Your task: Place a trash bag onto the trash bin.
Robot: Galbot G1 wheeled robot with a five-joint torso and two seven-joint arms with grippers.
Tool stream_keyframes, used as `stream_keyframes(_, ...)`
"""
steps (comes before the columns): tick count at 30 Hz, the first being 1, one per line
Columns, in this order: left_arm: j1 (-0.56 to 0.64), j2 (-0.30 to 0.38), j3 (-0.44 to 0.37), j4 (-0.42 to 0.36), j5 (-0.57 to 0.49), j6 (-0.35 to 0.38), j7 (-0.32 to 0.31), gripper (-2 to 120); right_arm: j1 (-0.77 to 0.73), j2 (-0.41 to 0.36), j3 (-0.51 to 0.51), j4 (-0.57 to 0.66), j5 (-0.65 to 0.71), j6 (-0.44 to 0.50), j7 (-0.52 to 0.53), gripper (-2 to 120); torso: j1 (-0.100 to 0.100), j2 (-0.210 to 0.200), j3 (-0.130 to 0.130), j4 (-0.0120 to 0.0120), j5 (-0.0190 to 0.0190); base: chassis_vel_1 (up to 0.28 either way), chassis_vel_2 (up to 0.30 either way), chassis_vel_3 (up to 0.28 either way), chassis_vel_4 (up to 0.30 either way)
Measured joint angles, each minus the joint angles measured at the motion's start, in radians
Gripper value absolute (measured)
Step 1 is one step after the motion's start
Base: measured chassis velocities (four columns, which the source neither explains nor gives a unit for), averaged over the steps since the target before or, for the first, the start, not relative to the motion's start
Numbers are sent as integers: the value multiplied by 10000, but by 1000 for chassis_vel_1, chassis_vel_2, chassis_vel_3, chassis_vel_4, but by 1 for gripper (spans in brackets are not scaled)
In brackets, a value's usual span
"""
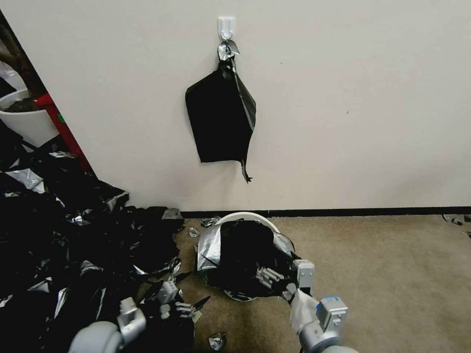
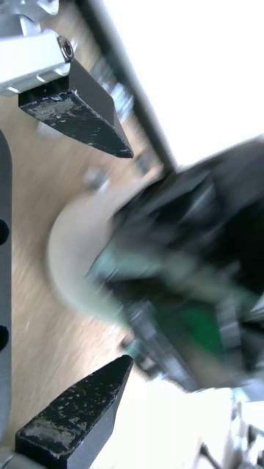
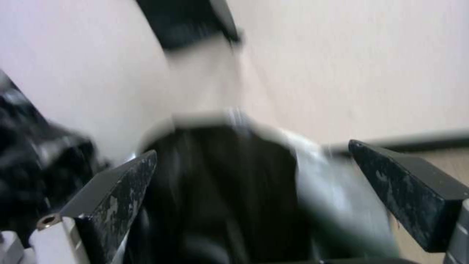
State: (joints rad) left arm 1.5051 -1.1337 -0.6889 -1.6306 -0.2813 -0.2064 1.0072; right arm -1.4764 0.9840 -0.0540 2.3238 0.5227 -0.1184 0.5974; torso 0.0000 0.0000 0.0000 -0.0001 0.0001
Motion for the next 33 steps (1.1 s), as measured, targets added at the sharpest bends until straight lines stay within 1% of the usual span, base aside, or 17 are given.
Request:
stream_keyframes(2,-128,-76,-833,-456,-774,-182,5,100,1036,-163,552,143,1010,-548,-436,100,0,0,0,-1,-1,0,0,0,0)
stream_keyframes(4,-175,-97,-1006,-635,-1041,-164,-78,100,1492,-249,723,124,1581,-872,-575,100,0,0,0,0,0,0,0,0,0)
stream_keyframes(7,-391,-241,-1414,-1630,-1774,-67,-1882,100,3636,-604,973,-765,4013,-2601,-1150,100,0,0,1,-1,2,0,0,0,0)
stream_keyframes(8,-391,-241,-1414,-1630,-1774,-67,-1882,100,3636,-604,973,-765,4013,-2601,-1150,100,0,0,1,-1,2,0,0,0,0)
stream_keyframes(9,-504,-334,-1355,-2142,-1832,-57,-3744,100,4793,-685,864,-1763,4644,-3361,-1655,100,0,-1,1,2,0,0,0,0,0)
stream_keyframes(10,-536,-364,-1263,-2328,-1831,-58,-4470,100,5153,-685,809,-2190,4747,-3607,-1896,100,0,0,1,3,0,0,0,0,0)
stream_keyframes(11,-536,-364,-1263,-2328,-1831,-58,-4470,100,5153,-685,809,-2190,4747,-3607,-1896,100,0,0,1,3,0,0,0,0,0)
stream_keyframes(13,-609,-481,-625,-3070,-1667,10,-7878,100,6556,-520,617,-4236,4789,-4982,-3259,100,1,-1,3,0,-1,0,0,0,0)
stream_keyframes(14,-609,-481,-625,-3070,-1667,10,-7878,100,6556,-520,617,-4236,4789,-4982,-3259,100,1,-1,3,0,-1,0,0,0,0)
stream_keyframes(15,-616,-547,-419,-3323,-1587,198,-9103,100,6997,-421,555,-5043,4560,-5655,-4284,100,0,-1,2,0,0,0,0,0,0)
stream_keyframes(17,-621,-575,-376,-3398,-1579,282,-9423,100,7149,-390,503,-5375,4342,-5815,-4760,100,0,-1,3,0,0,0,0,0,0)
stream_keyframes(19,-640,-680,-318,-3663,-1604,603,-10417,100,7622,-318,301,-6779,2928,-6031,-6796,100,1,-1,2,2,0,0,0,0,0)
stream_keyframes(20,-640,-680,-318,-3663,-1604,603,-10417,100,7622,-318,301,-6779,2928,-6031,-6796,100,1,-1,2,2,0,0,0,0,0)
stream_keyframes(22,-604,-711,-334,-3765,-1601,765,-10827,100,7833,-329,156,-7590,1826,-6046,-8601,100,0,-1,1,-1,1,0,0,0,0)
stream_keyframes(24,-574,-726,-339,-3770,-1575,854,-11001,100,7843,-356,93,-7694,1267,-6041,-9329,100,0,-1,1,-1,-1,0,0,0,0)
stream_keyframes(29,-627,-835,-320,-3770,-1552,982,-11251,100,7796,-261,-24,-7761,878,-6005,-9535,100,0,-1,0,-1,-1,0,0,0,0)
stream_keyframes(33,-675,-1030,-271,-3958,-1545,1152,-11440,100,7727,56,-20,-8004,862,-5972,-8892,88,0,-1,0,0,0,0,0,0,0)
